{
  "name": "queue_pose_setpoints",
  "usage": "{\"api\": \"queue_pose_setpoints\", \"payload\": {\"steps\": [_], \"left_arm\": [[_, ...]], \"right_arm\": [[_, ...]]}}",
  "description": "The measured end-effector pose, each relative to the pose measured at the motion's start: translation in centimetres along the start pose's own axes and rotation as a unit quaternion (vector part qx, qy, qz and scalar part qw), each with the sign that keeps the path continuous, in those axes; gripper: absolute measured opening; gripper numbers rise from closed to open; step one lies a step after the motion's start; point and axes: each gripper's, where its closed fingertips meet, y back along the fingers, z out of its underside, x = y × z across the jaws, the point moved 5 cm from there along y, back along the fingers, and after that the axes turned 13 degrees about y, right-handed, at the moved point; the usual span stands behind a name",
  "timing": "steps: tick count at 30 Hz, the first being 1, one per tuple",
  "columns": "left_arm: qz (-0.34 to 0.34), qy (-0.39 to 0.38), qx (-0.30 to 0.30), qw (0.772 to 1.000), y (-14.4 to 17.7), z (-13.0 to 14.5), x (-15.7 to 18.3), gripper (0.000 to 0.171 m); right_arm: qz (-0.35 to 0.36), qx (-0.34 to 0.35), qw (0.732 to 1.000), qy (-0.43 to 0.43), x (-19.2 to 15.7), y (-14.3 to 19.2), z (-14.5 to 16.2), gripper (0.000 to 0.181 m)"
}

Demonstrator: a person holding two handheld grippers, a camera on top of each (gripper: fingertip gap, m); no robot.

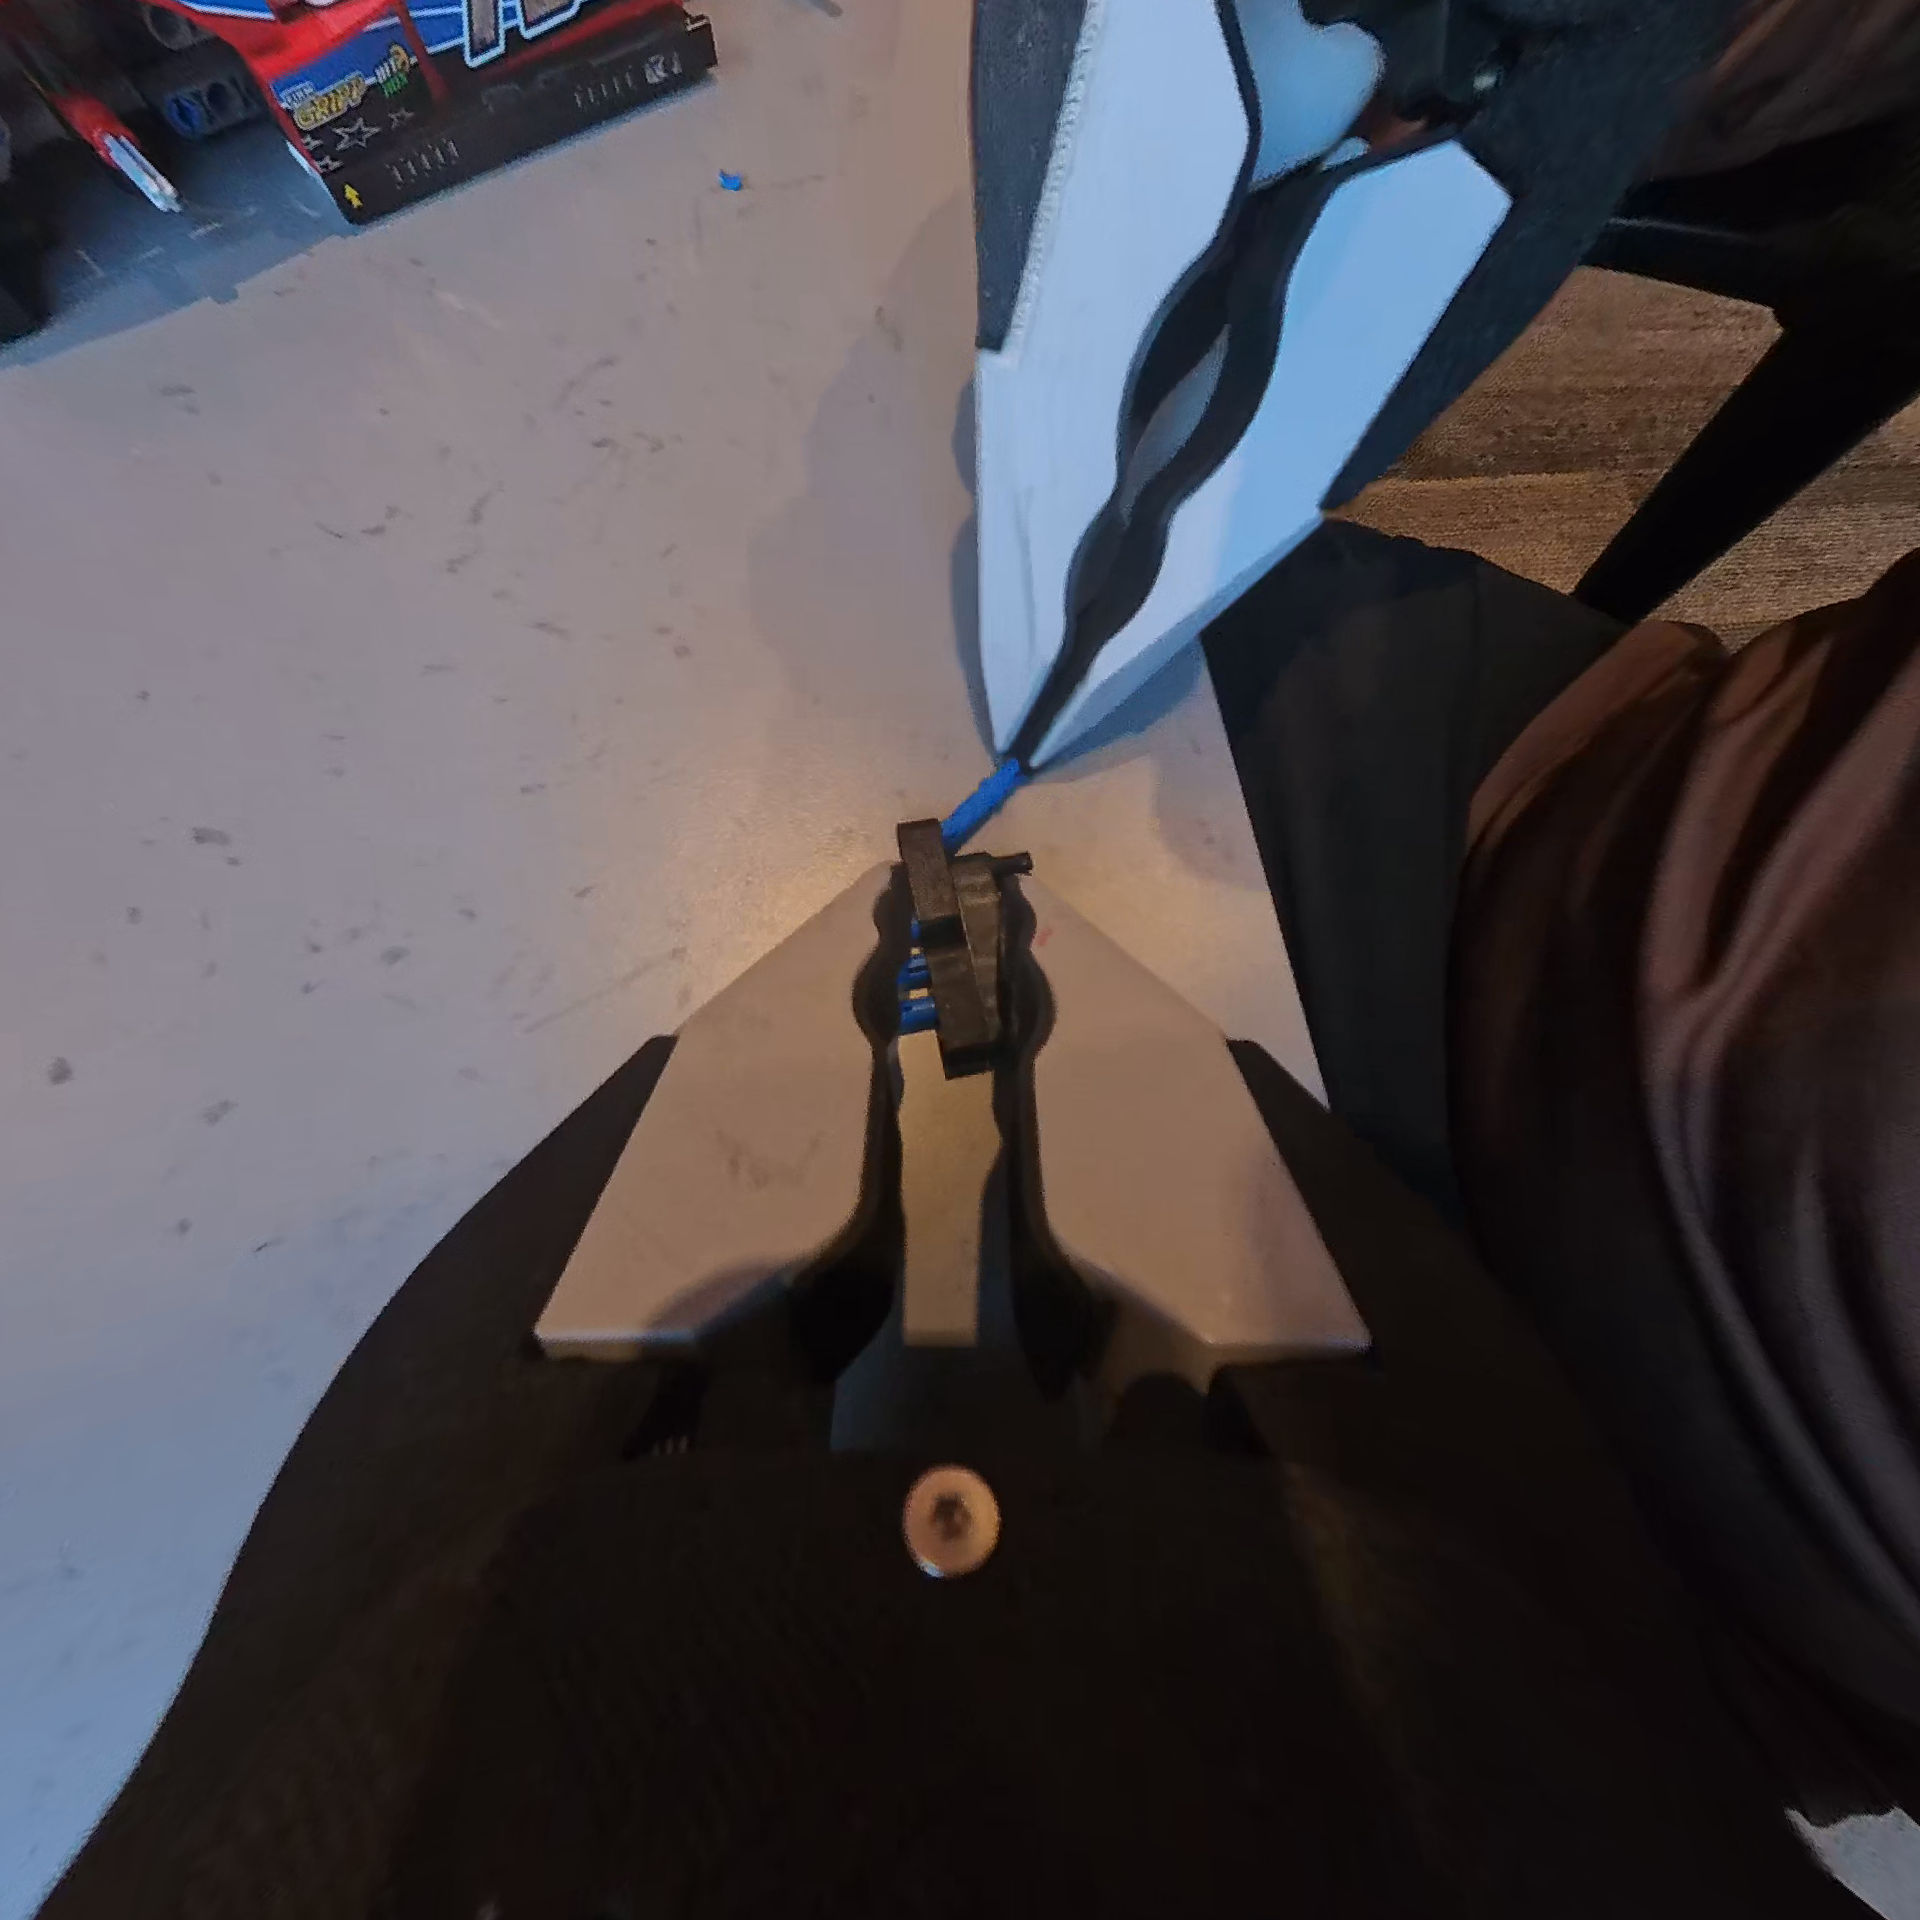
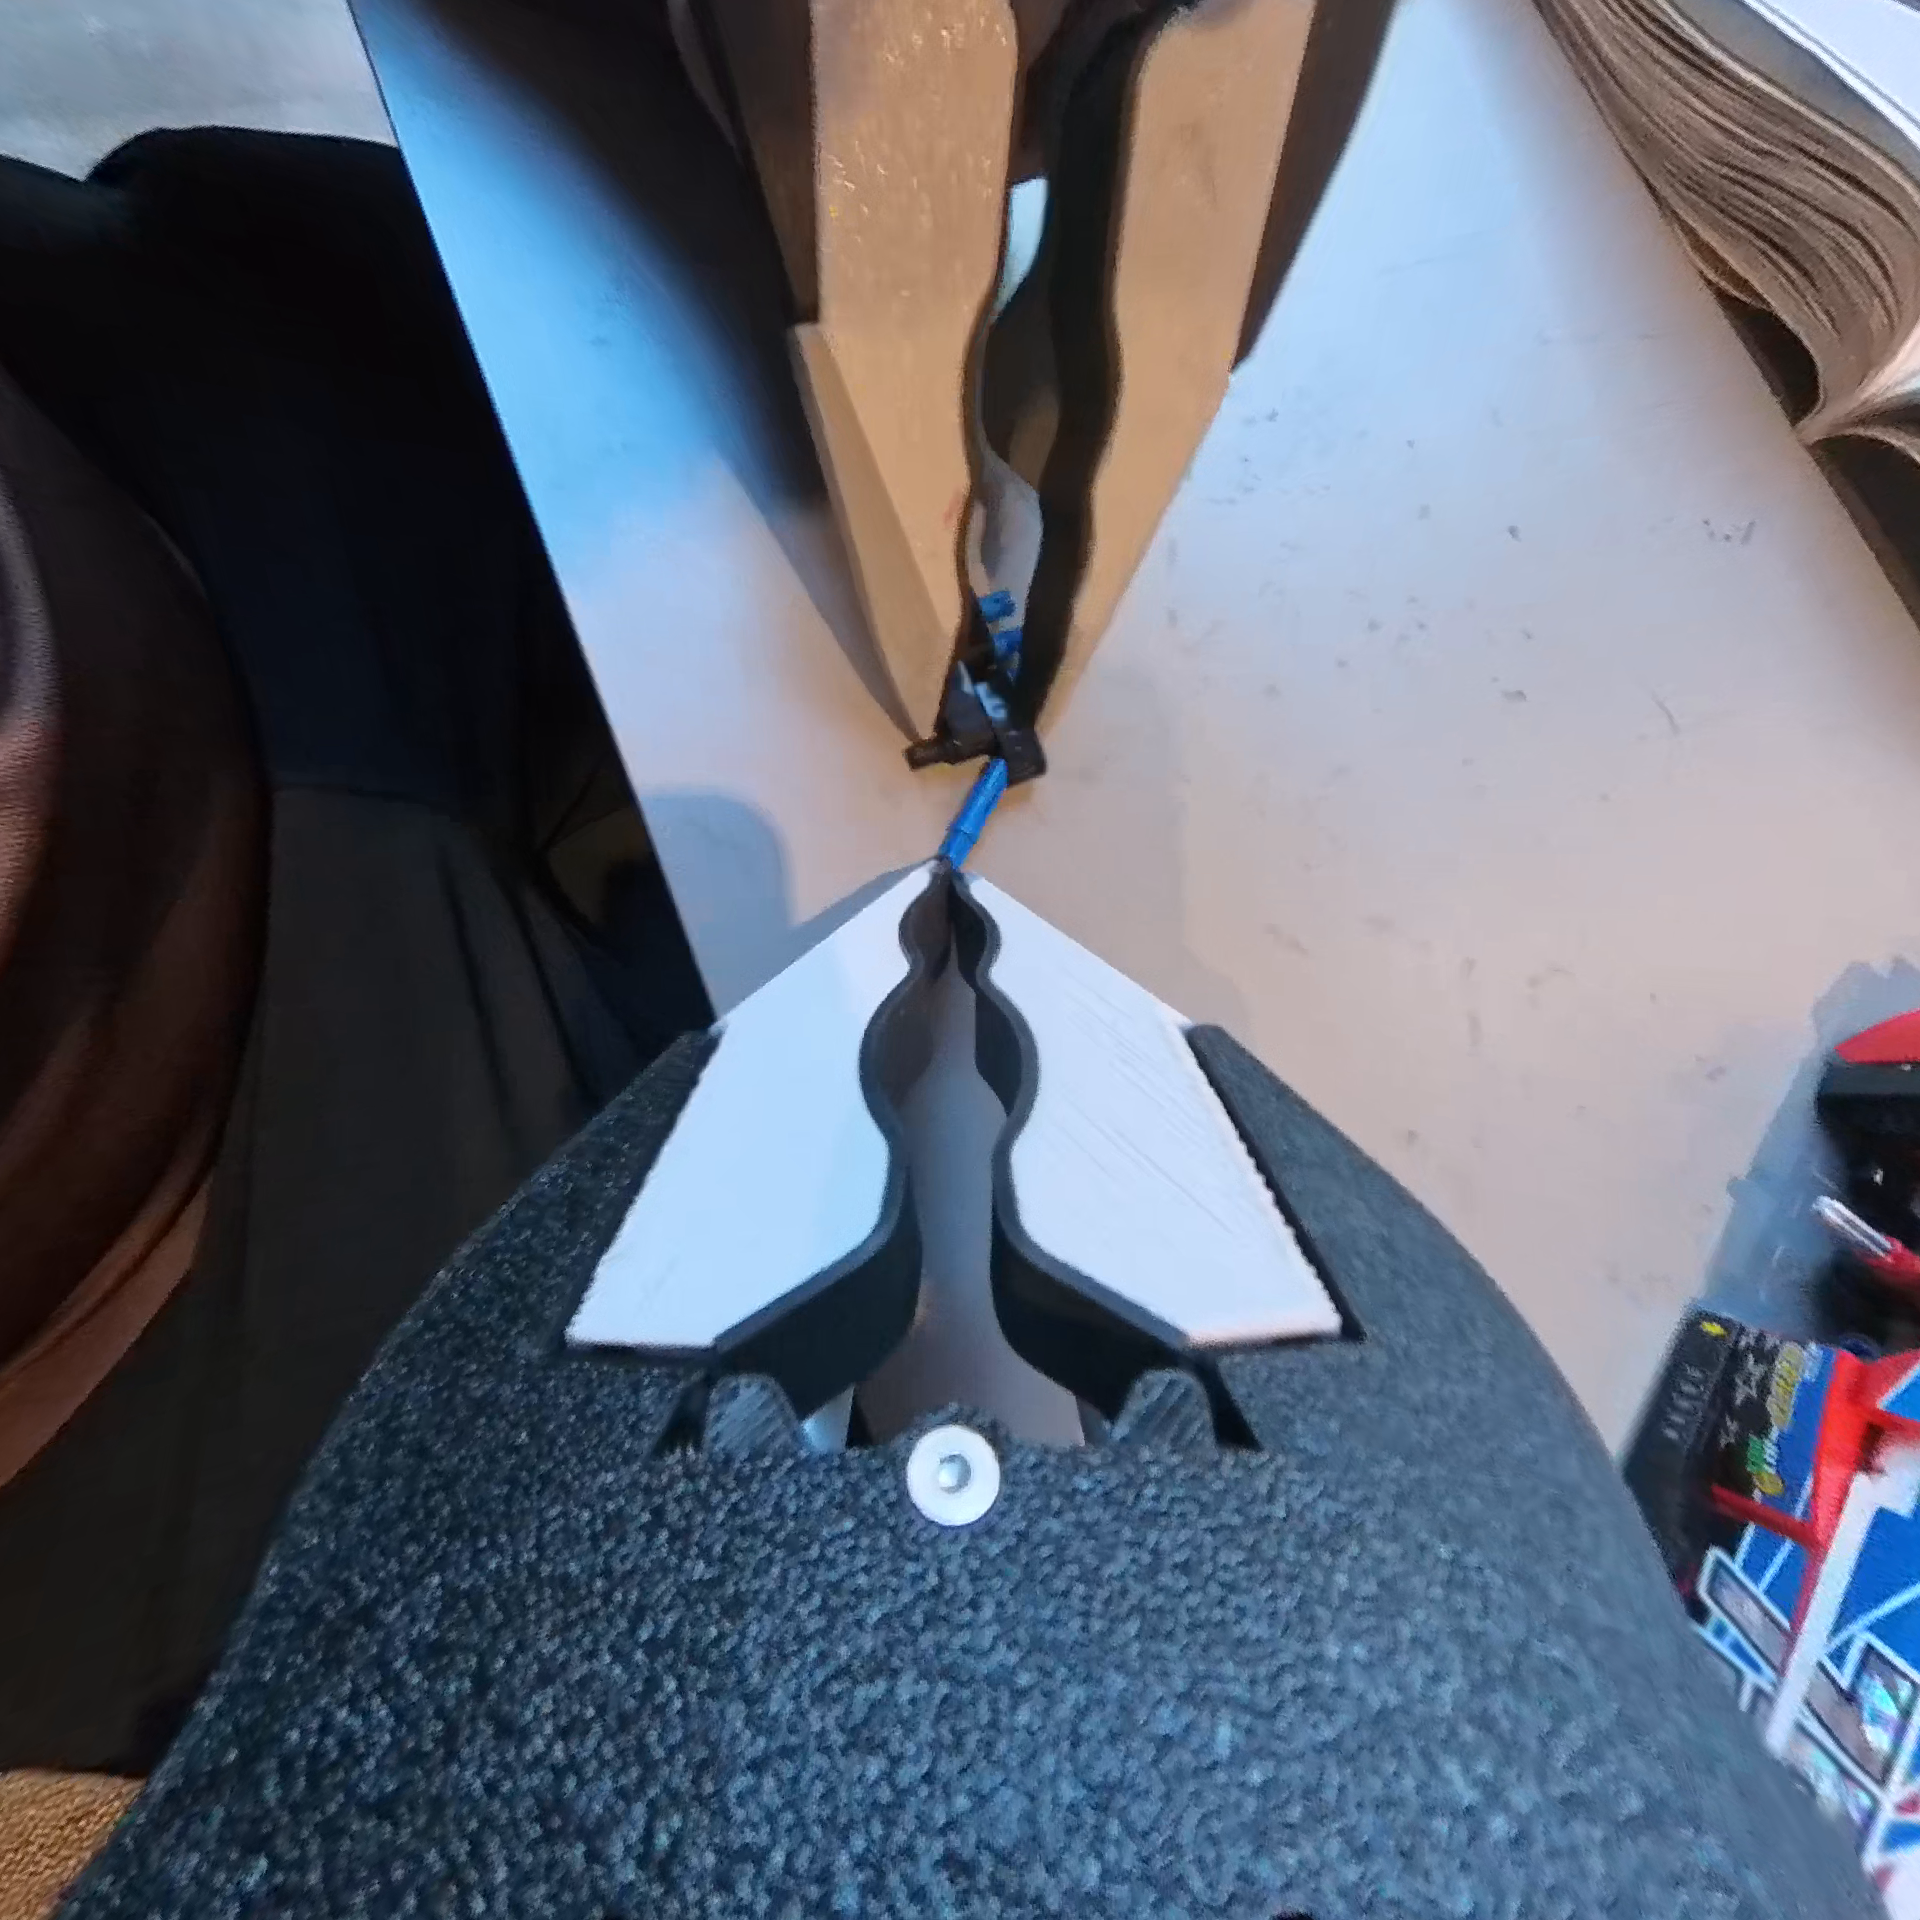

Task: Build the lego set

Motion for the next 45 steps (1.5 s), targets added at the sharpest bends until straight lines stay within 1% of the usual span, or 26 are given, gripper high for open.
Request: {"api": "queue_pose_setpoints", "payload": {"steps": [3, 8, 15, 19, 21, 23, 29, 34, 37, 41, 43, 45], "left_arm": [[-0.001, 0.005, 0.001, 1.000, 0.0, 0.0, -0.1, 0.015], [-0.017, 0.014, 0.007, 1.000, -0.1, -0.3, -0.4, 0.015], [-0.032, -0.006, 0.008, 0.999, 0.0, -0.1, -0.3, 0.015], [-0.057, -0.032, 0.011, 0.998, -0.1, -0.1, -0.1, 0.015], [-0.066, -0.032, 0.012, 0.997, 0.0, -0.1, -0.2, 0.015], [-0.062, -0.024, 0.012, 0.998, 0.0, -0.1, -0.3, 0.015], [-0.054, -0.032, 0.009, 0.998, 0.1, 0.1, -0.3, 0.015], [-0.062, -0.030, 0.011, 0.998, 0.1, -0.1, -0.5, 0.015], [-0.066, -0.032, 0.012, 0.997, 0.0, -0.1, -0.5, 0.015], [-0.059, -0.023, 0.013, 0.998, 0.0, -0.2, -0.5, 0.015], [-0.059, -0.018, 0.014, 0.998, 0.0, -0.3, -0.6, 0.015], [-0.060, -0.018, 0.015, 0.998, 0.0, -0.3, -0.6, 0.016]], "right_arm": [[0.009, -0.004, 1.000, -0.007, 0.4, 0.1, 0.3, 0.000], [0.010, 0.000, 1.000, 0.000, 0.0, -0.3, -0.3, 0.000], [0.005, 0.002, 1.000, -0.030, 0.1, -0.4, -0.4, 0.000], [0.010, 0.024, 0.998, -0.055, -0.1, -0.8, -0.8, 0.000], [0.019, 0.019, 0.998, -0.049, 0.0, -0.9, -0.9, 0.000], [0.017, 0.020, 0.998, -0.057, 0.1, -0.9, -0.8, 0.000], [0.016, 0.013, 0.998, -0.053, 0.2, -0.6, -0.4, 0.000], [0.015, 0.012, 0.999, -0.043, 0.3, -1.1, -1.0, 0.000], [0.010, 0.022, 0.998, -0.057, 0.4, -0.9, -0.6, 0.000], [0.014, 0.023, 0.999, -0.044, 0.4, -0.8, -0.5, 0.000], [0.017, 0.026, 0.998, -0.054, 0.4, -0.8, -0.4, 0.000], [0.022, 0.026, 0.996, -0.077, 0.6, -0.6, -0.2, 0.008]]}}
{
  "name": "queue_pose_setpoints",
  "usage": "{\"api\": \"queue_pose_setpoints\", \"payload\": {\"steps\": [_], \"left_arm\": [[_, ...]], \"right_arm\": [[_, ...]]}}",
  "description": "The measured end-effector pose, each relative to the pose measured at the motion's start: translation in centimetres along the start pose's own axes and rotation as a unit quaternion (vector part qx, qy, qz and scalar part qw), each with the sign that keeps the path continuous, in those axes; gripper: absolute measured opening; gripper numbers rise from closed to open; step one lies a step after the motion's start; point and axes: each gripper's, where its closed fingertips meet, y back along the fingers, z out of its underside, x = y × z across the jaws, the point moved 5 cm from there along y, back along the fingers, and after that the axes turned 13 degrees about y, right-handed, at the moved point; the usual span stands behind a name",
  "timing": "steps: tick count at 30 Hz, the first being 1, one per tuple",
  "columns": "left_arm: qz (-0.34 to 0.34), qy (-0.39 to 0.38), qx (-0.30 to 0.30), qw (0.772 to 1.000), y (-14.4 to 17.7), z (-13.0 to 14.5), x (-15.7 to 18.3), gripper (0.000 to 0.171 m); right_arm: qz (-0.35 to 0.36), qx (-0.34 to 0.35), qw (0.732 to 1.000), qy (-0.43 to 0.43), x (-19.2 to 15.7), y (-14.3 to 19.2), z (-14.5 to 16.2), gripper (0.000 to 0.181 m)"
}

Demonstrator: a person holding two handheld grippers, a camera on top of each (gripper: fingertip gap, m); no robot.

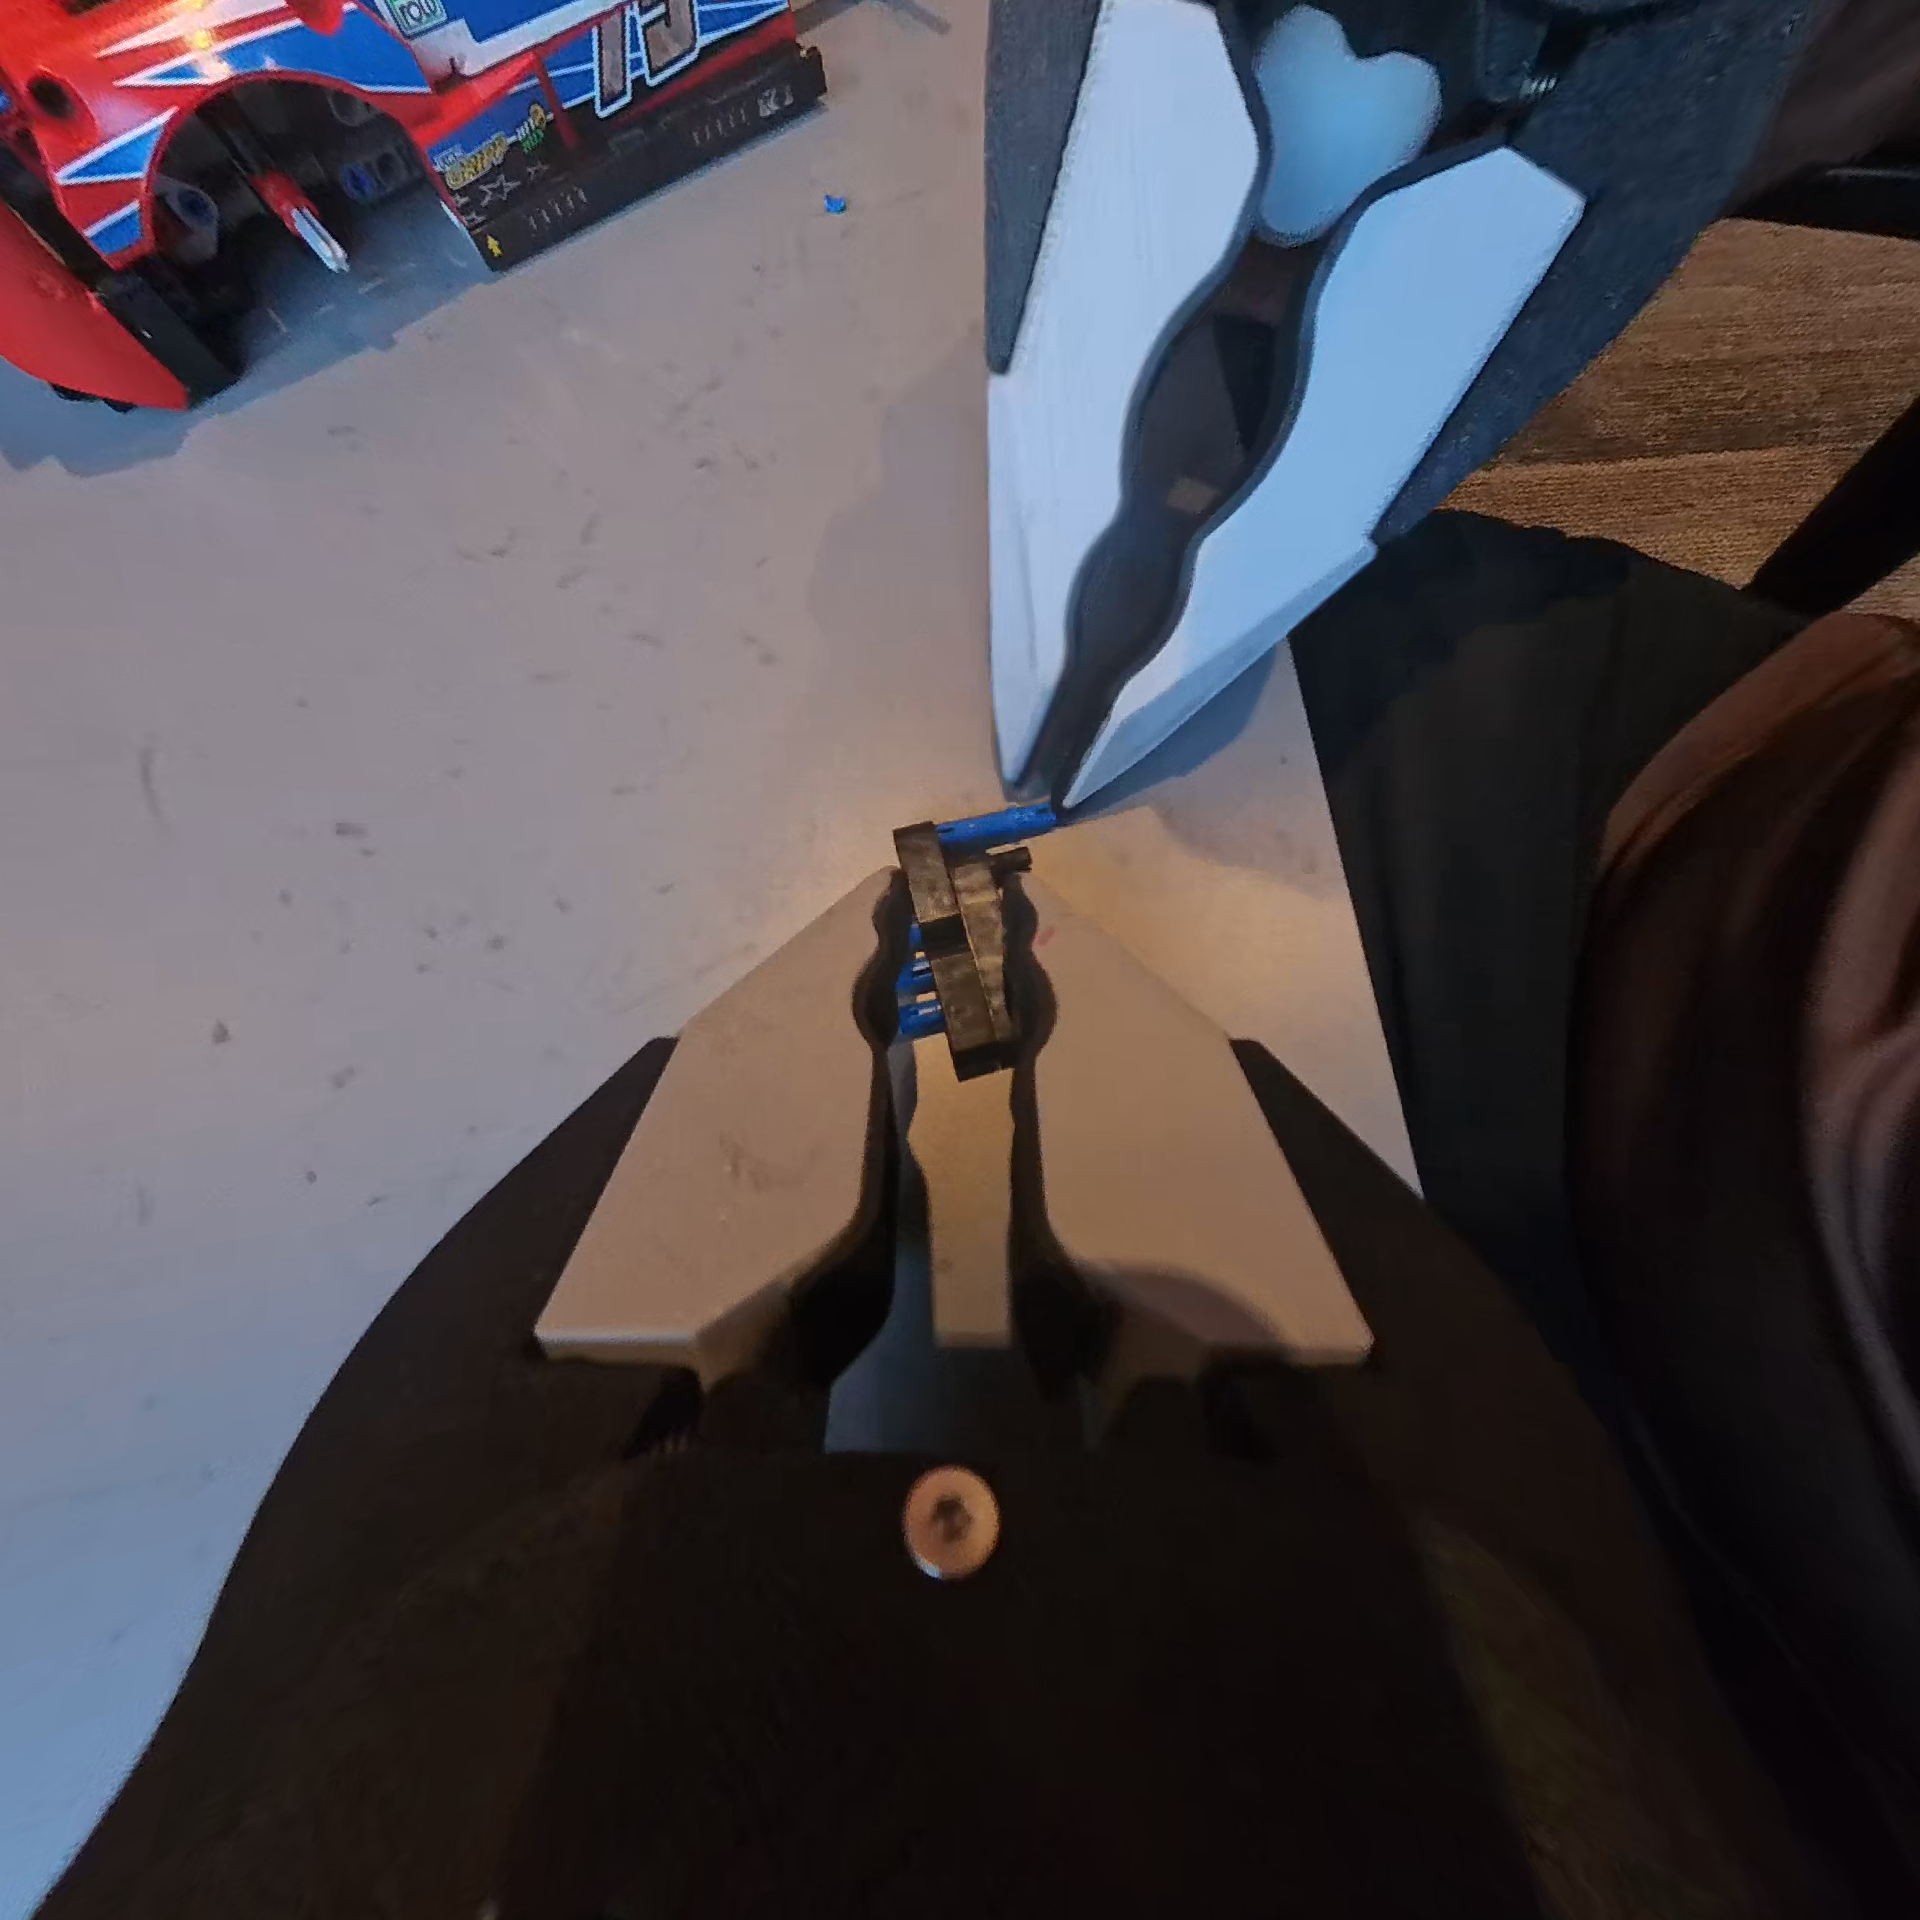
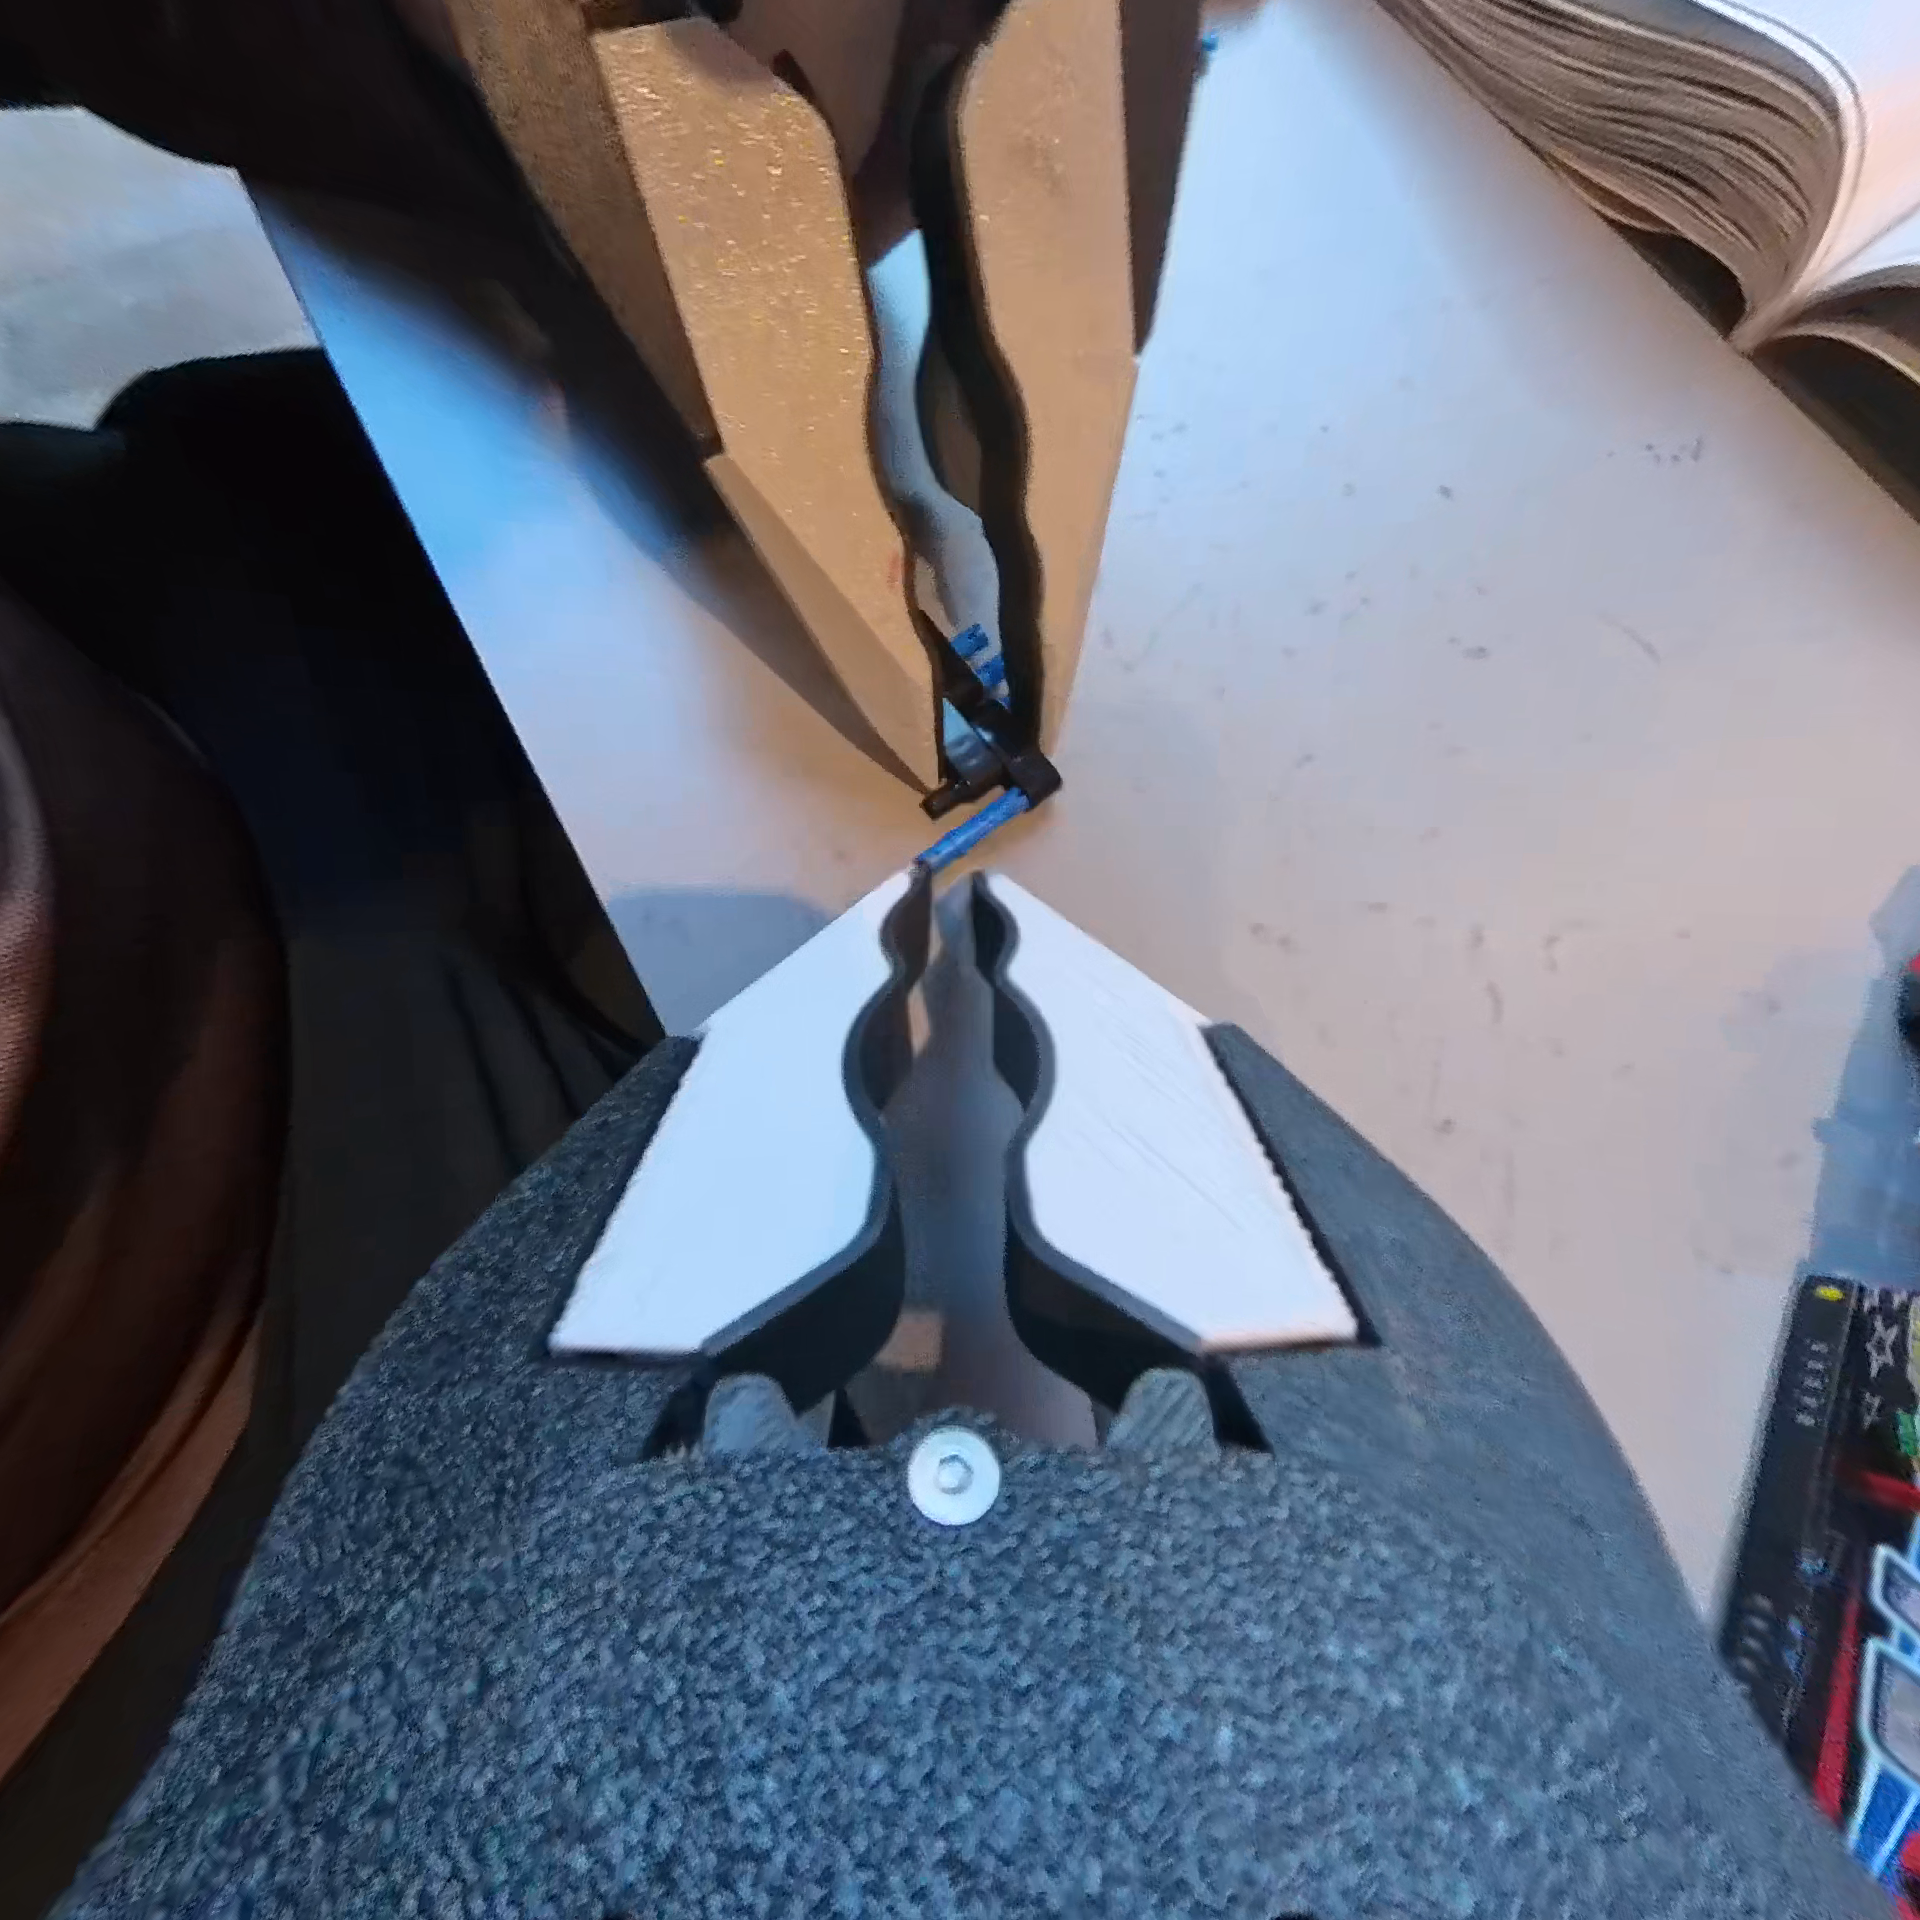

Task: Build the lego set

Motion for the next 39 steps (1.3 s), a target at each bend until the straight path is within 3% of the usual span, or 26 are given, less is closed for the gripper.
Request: {"api": "queue_pose_setpoints", "payload": {"steps": [5, 13, 17, 18, 19, 24, 32, 39], "left_arm": [[-0.007, 0.018, 0.002, 1.000, 0.0, -0.1, -0.2, 0.016], [-0.038, 0.022, 0.010, 0.999, -0.1, -0.2, -0.2, 0.016], [-0.066, 0.016, 0.016, 0.998, 0.1, -0.3, -0.4, 0.017], [-0.074, 0.012, 0.019, 0.997, 0.1, -0.3, -0.4, 0.037], [-0.081, 0.009, 0.019, 0.996, 0.1, -0.2, -0.4, 0.042], [-0.079, 0.008, 0.034, 0.996, 0.5, -0.2, 0.1, 0.042], [-0.081, 0.095, 0.022, 0.992, 0.7, 0.3, -0.7, 0.028], [-0.094, 0.129, 0.048, 0.986, 2.7, 0.6, -0.5, 0.036]], "right_arm": [[0.025, 0.001, 0.999, -0.036, 0.1, 0.6, 0.2, 0.022], [0.067, -0.013, 0.994, -0.080, 0.7, 1.0, 0.7, 0.024], [0.050, -0.004, 0.993, -0.107, 0.4, 0.7, 1.1, 0.012], [0.051, -0.003, 0.993, -0.104, 0.4, 0.7, 1.1, 0.010], [0.052, 0.000, 0.993, -0.102, 0.4, 0.8, 1.2, 0.005], [0.064, 0.006, 0.995, -0.082, 0.4, 0.8, 1.2, 0.004], [0.075, 0.031, 0.991, -0.103, 1.0, 0.5, 1.0, 0.004], [0.074, 0.038, 0.987, -0.135, 1.5, 0.8, 1.5, 0.004]]}}
